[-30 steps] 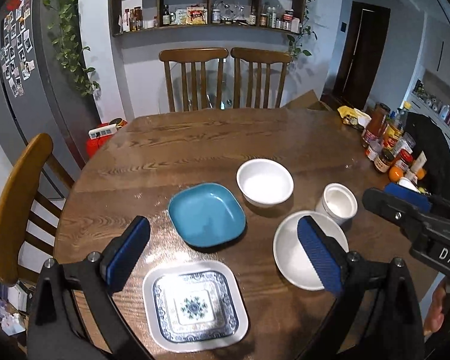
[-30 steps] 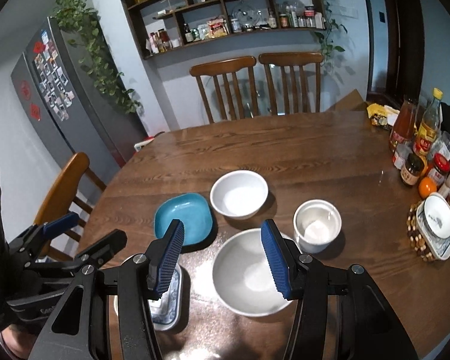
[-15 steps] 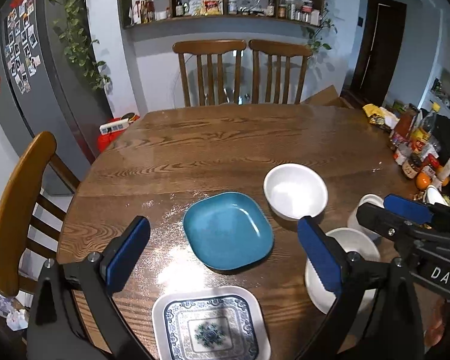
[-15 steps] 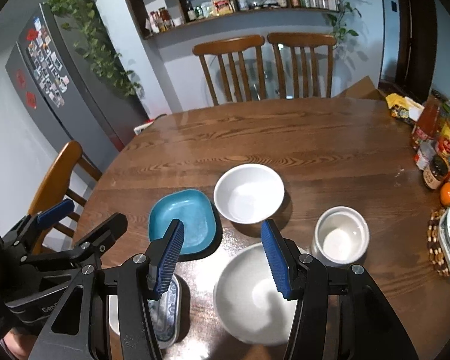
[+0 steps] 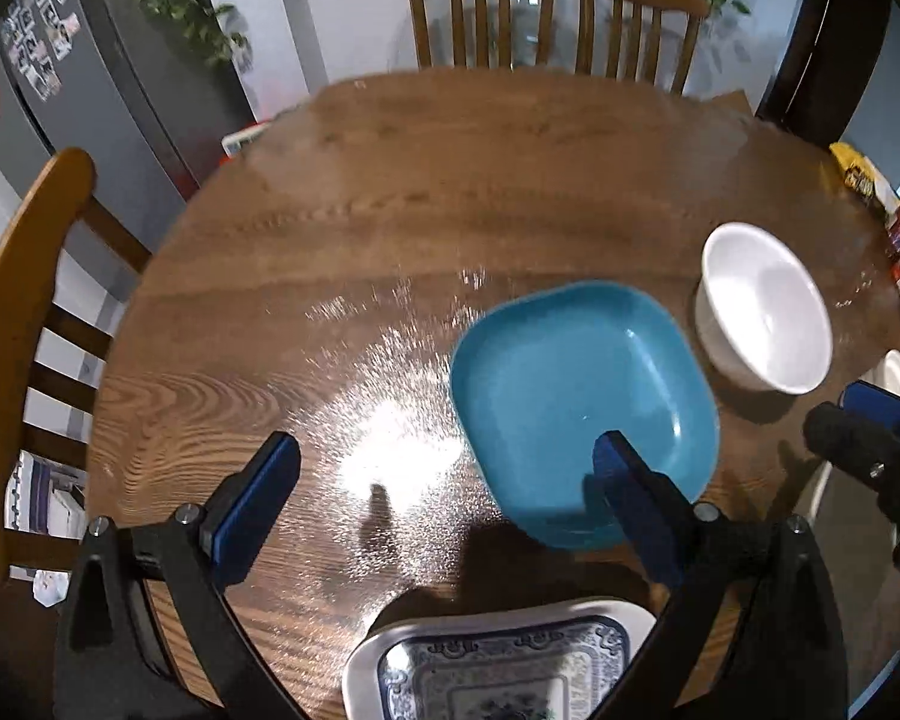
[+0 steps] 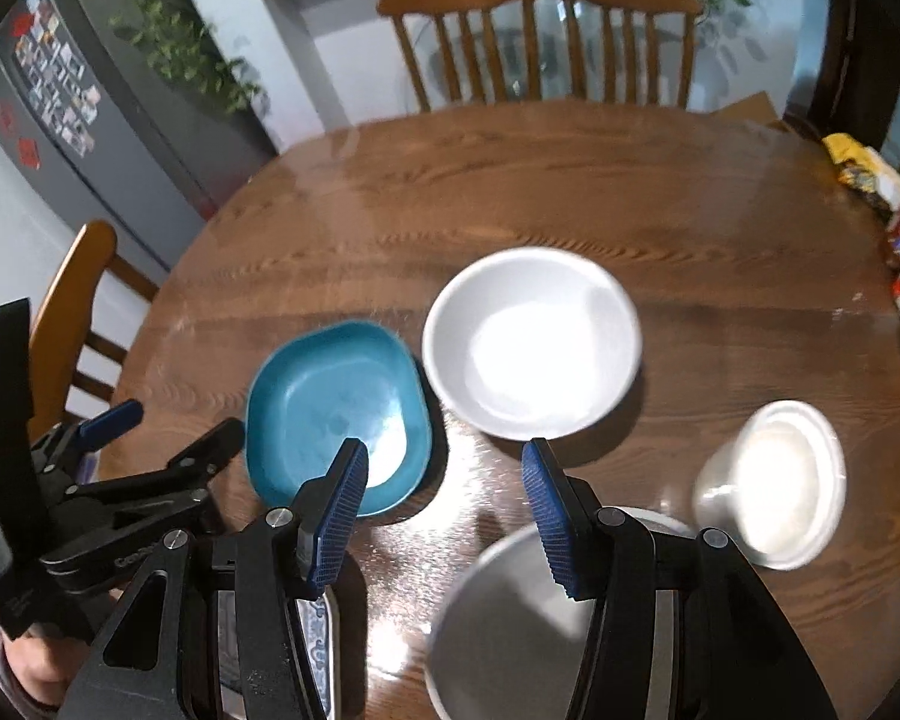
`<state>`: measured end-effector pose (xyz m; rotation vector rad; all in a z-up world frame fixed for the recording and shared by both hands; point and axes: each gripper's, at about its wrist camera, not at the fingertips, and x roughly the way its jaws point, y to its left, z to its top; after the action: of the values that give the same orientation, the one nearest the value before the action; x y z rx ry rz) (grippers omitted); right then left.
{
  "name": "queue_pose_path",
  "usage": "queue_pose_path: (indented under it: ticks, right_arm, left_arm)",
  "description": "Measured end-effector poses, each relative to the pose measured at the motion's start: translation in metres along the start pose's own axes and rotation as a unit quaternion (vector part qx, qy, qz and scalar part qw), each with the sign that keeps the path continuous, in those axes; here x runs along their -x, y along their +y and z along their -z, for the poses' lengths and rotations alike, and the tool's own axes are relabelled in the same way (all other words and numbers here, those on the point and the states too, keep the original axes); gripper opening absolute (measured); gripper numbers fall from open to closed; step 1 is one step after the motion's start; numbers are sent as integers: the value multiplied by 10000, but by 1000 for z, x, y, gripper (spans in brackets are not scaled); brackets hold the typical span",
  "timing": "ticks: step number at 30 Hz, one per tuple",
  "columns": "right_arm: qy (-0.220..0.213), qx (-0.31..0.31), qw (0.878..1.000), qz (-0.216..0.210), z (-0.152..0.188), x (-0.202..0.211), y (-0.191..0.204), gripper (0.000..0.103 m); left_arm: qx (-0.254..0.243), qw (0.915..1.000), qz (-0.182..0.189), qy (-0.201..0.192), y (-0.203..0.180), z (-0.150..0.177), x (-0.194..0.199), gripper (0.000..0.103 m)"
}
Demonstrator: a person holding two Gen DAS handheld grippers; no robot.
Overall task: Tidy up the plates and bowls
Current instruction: 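Close both grippers on the rim of the teal dish, then lift the teal dish with both grippers and carry it over the stacked plates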
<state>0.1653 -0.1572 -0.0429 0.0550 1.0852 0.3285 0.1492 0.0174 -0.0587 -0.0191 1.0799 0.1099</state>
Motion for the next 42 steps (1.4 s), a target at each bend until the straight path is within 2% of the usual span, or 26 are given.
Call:
queue_pose_path:
  ticks: [4,8,10,12,14,18,20,22,29,36,42]
  right_arm:
    - [259,195,9995,62,-1,-25,7,54]
    - [460,323,9983,151,-2,-45,11,54]
    - [537,364,9977,205,-3,-53,12,54]
    - [604,445,9967,295,-4,-61,15,51]
    - [685,523,9957,339,-6,-69,20,46]
    - [855,698,9932,365,-6,-83,26,29]
    - [890,763,9925,360,-5,-88,28,17]
    - [866,805,9923,357,-5,-90,29,16]
    - [666,889,9933,327,-5,-77,33,9]
    - [218,866,9959,166,4,-33,38,9]
    - [-153,788,9968,41,16,5,40,9]
  left_arm:
    - [-60,9999,42,88,-4,3,-13,92]
    - [-96,9995,122,264,-5,6,-26,71]
    - [-108,9993,162,331,-5,9,-31,70]
    - [-109,9992,185,345,-5,9,-32,66]
    - [-83,9988,269,397,-5,10,-34,47]
    - [-41,9982,387,464,-5,12,-39,36]
    - [-10,9979,465,447,-5,13,-40,27]
    - [-20,9977,530,425,-5,14,-40,20]
    - [19,9984,475,306,-6,16,-38,19]
    - [-27,9990,396,-201,-4,18,4,19]
    - [-99,9972,497,-552,-4,31,42,19]
